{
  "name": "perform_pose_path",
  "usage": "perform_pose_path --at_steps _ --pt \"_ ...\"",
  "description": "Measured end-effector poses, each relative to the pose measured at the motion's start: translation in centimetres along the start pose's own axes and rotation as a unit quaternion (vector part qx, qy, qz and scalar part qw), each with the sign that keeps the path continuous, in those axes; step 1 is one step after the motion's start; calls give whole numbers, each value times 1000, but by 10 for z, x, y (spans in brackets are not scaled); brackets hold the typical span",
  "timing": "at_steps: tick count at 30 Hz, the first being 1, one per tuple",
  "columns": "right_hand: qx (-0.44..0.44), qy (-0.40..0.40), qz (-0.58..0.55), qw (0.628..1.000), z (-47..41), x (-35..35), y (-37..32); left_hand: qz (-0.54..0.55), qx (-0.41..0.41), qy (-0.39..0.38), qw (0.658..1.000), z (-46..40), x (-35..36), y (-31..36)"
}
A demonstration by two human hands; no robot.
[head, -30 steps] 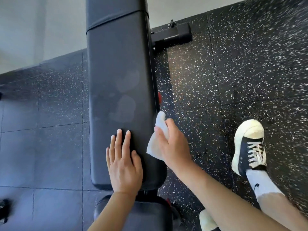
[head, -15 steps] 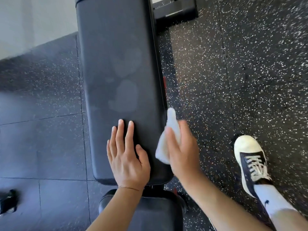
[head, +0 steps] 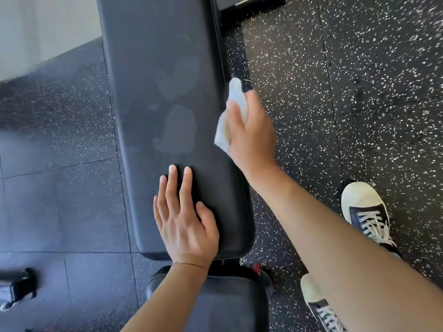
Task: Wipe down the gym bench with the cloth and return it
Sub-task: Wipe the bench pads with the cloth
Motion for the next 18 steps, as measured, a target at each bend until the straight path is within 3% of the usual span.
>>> perform_pose_path --at_steps 3,8,12,18 --pt "-22 -4 -5 1000 0 -2 -1 0 4 -1 1000 0 -1 1" --pt "-136 -40 58 988 84 -27 18 3 -7 -12 1000 -1 -1 1" --pt "-264 -31 130 955 115 -35 14 -3 -14 -16 1000 -2 0 1" --pt "-404 -49 241 881 73 -8 -42 -15 -34 -35 999 -2 0 -1"
Point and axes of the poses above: each hand's wrist, its own z-axis away from the middle knuckle, its own x-axis out of the palm, y = z × x, the point moved 7 cm from there along -z, towards the middle knuckle, and after that the axes turned 11 degrees about z, right-handed, at the moved point
